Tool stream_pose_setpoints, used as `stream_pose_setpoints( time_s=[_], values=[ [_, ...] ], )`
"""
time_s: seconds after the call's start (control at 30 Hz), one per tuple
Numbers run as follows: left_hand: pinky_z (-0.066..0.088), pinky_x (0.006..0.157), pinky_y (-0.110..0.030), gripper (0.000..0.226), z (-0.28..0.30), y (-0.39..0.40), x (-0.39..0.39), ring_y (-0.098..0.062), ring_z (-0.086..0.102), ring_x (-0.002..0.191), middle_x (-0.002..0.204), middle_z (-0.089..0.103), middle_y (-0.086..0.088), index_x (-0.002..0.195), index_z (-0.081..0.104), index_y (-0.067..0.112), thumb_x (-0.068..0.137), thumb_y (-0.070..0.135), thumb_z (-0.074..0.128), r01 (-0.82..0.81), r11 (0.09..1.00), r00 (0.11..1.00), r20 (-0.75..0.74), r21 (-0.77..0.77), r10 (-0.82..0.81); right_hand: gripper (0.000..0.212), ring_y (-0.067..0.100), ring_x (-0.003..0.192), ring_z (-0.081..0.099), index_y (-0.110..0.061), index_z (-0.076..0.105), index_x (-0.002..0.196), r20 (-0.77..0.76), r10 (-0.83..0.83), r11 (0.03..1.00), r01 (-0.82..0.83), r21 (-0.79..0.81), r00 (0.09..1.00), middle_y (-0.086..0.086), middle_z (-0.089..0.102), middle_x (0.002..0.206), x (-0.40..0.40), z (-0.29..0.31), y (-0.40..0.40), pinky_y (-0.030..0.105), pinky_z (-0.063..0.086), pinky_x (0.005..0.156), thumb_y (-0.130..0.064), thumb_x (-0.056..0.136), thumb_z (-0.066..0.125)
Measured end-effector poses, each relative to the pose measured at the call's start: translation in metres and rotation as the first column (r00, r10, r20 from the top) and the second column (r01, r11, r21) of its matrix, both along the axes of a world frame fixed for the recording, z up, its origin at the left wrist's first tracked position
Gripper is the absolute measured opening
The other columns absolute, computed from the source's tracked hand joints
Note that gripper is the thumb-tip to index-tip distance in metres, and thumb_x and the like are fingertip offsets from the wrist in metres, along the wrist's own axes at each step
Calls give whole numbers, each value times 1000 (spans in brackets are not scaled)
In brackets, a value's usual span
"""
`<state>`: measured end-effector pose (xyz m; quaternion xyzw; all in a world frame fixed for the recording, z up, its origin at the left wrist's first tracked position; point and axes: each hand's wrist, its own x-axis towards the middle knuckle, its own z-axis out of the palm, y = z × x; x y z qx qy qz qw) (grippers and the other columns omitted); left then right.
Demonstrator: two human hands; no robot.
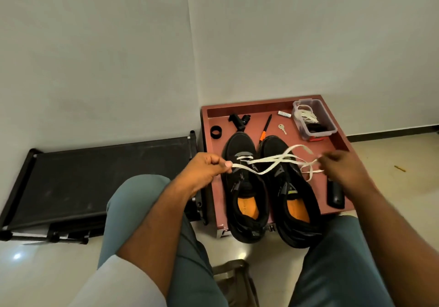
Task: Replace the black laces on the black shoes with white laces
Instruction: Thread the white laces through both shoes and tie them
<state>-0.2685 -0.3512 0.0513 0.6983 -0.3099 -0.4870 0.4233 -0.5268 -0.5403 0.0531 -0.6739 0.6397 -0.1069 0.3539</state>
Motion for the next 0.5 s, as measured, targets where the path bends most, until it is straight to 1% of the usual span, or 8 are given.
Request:
stream_pose_setpoints(
  time_s=[0.03, 0.07, 0.13, 0.17, 0.23, 0.33, 0.4, 0.5],
  values=[
    [42, 65, -14, 17, -1, -3, -5, 8, 57, 57, 63, 67, 15, 89, 74, 8, 91, 23, 66, 11, 1000, 1000, -5, -4, -11, 27, 25, 91, 61, -16, 67, 116, -267, 155, 977, -188, -104, 951, 9, 65, 102, 4, -3, 8, 39, 51, 80, -29, 93, 62],
    [42, 68, -14, 17, 0, -6, -10, 9, 59, 61, 65, 69, 14, 90, 74, 8, 90, 23, 67, 32, 999, 999, -21, -3, -32, 30, 26, 101, 59, -20, 66, 119, -339, 242, 927, -320, -195, 909, 9, 63, 109, 13, -1, 17, 37, 48, 85, -28, 90, 65],
    [43, 76, -17, 14, 0, -11, -19, 8, 63, 72, 75, 72, 11, 88, 75, 11, 88, 24, 69, 88, 996, 996, -28, -7, -88, 41, 18, 108, 58, -23, 62, 126, -31, 487, 849, -481, -220, 873, -2, 61, 116, 39, 2, 40, 25, 44, 90, -14, 87, 69],
    [43, 80, -19, 13, 1, -13, -23, 5, 64, 78, 79, 73, 7, 86, 76, 12, 87, 24, 70, 114, 993, 993, -19, -8, -115, 49, 8, 104, 60, -26, 58, 129, 143, 583, 812, -566, -142, 800, -11, 62, 116, 54, 5, 54, 17, 43, 88, -9, 85, 70],
    [45, 80, -17, 14, 1, -14, -27, -1, 64, 80, 81, 73, 0, 84, 76, 11, 86, 24, 71, 130, 991, 992, -3, -17, -130, 54, -4, 103, 59, -30, 57, 131, 290, 664, 718, -696, 9, 689, -18, 64, 117, 78, 3, 75, 10, 43, 87, -7, 84, 70],
    [41, 54, -18, 13, -2, -11, -16, -7, 53, 52, 60, 62, 0, 84, 76, 10, 86, 23, 72, 28, 1000, 1000, -9, 11, -28, 19, -4, 82, 63, -26, 74, 97, 311, 580, 796, -605, -19, 753, -13, 73, 87, 88, -7, 79, 16, 46, 74, -12, 86, 69],
    [38, 45, -19, 9, -5, -7, -2, -9, 46, 47, 58, 56, -2, 84, 75, 12, 87, 19, 70, -24, 999, 1000, -15, 49, 25, 17, -4, 67, 62, -29, 74, 83, 307, 467, 878, -476, -48, 829, -15, 70, 69, 81, -7, 70, 16, 44, 65, -14, 87, 68],
    [48, 48, -19, 7, -10, -5, 6, -10, 55, 51, 63, 61, -6, 89, 73, 7, 89, 10, 68, -39, 997, 997, -60, 61, 43, 12, 14, 74, 66, -27, 75, 87, 134, 438, 899, -430, -87, 889, -5, 72, 78, 68, -6, 54, 32, 52, 67, -18, 87, 69]
  ],
)
